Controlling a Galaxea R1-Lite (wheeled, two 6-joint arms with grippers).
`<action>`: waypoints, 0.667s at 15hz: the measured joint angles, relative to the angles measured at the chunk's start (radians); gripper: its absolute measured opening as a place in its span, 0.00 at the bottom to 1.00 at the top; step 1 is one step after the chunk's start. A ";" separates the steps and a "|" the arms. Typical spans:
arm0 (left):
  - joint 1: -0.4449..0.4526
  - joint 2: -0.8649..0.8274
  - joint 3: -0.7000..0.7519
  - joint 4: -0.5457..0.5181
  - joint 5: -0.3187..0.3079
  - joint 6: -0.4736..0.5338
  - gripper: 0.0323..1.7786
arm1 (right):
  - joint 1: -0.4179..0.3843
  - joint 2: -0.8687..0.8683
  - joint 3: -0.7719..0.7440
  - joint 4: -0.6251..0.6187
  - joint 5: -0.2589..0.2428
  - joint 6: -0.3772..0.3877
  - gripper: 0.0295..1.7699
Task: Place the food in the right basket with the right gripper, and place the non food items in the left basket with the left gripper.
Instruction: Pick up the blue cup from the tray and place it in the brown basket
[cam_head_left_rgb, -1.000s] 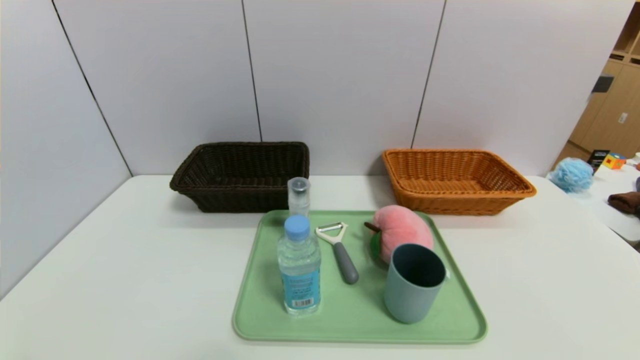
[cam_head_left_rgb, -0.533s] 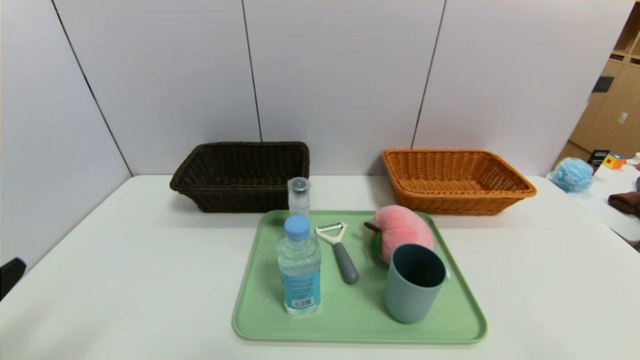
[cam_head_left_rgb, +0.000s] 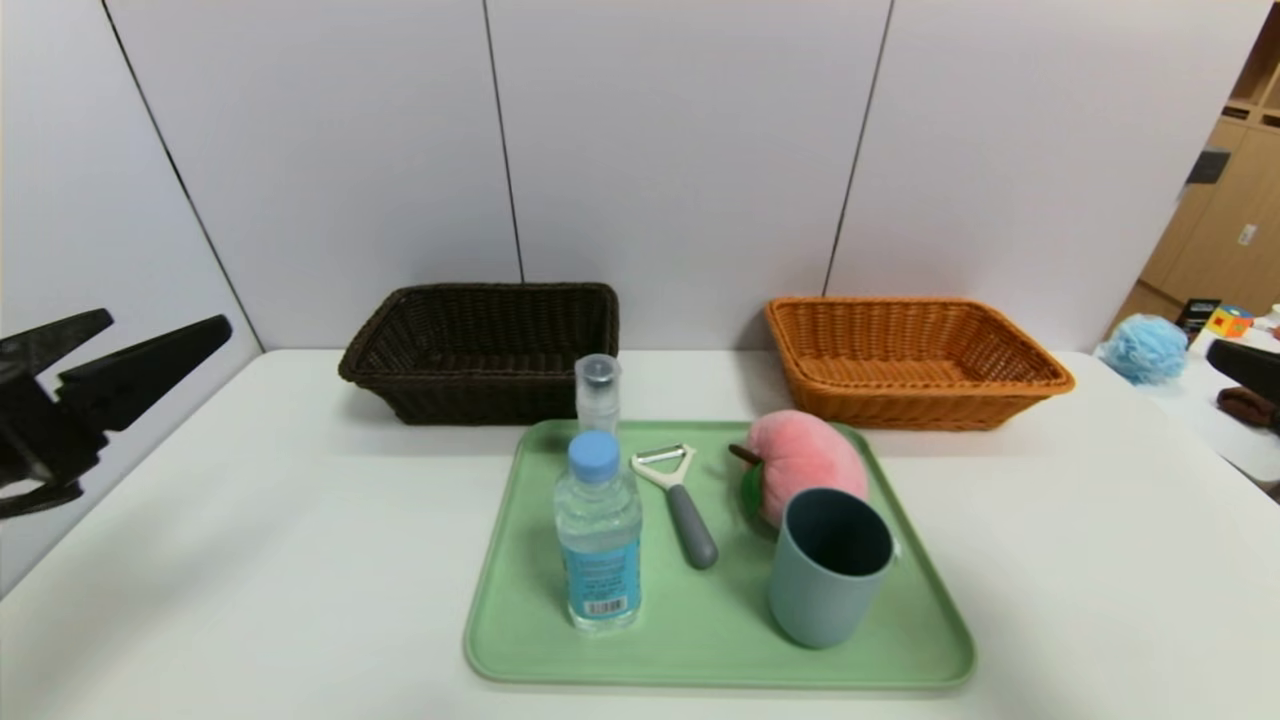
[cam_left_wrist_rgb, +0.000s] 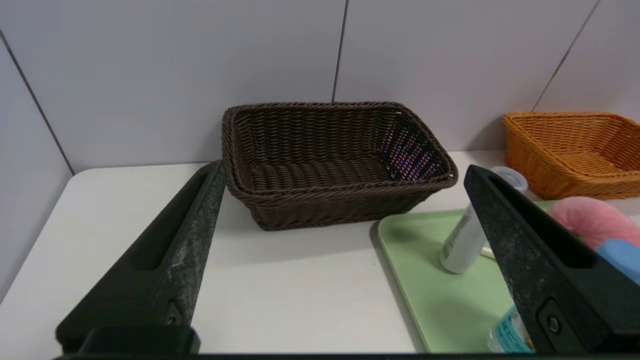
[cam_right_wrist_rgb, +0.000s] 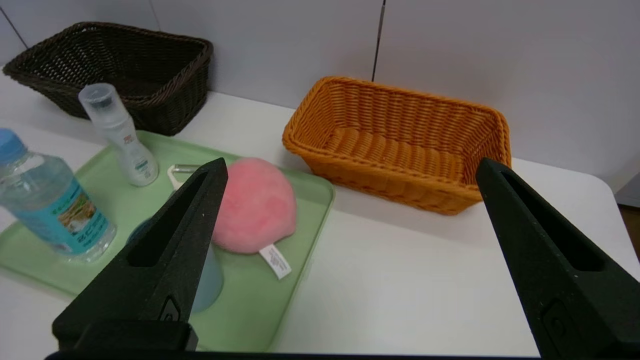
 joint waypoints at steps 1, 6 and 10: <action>0.000 0.061 -0.028 -0.031 0.000 -0.002 0.95 | 0.002 0.059 -0.027 -0.016 0.001 0.000 0.97; -0.015 0.312 -0.152 -0.130 0.001 -0.006 0.95 | 0.040 0.307 -0.096 -0.160 -0.007 0.000 0.97; -0.047 0.395 -0.160 -0.184 0.009 -0.010 0.95 | 0.091 0.399 0.044 -0.419 -0.009 -0.001 0.97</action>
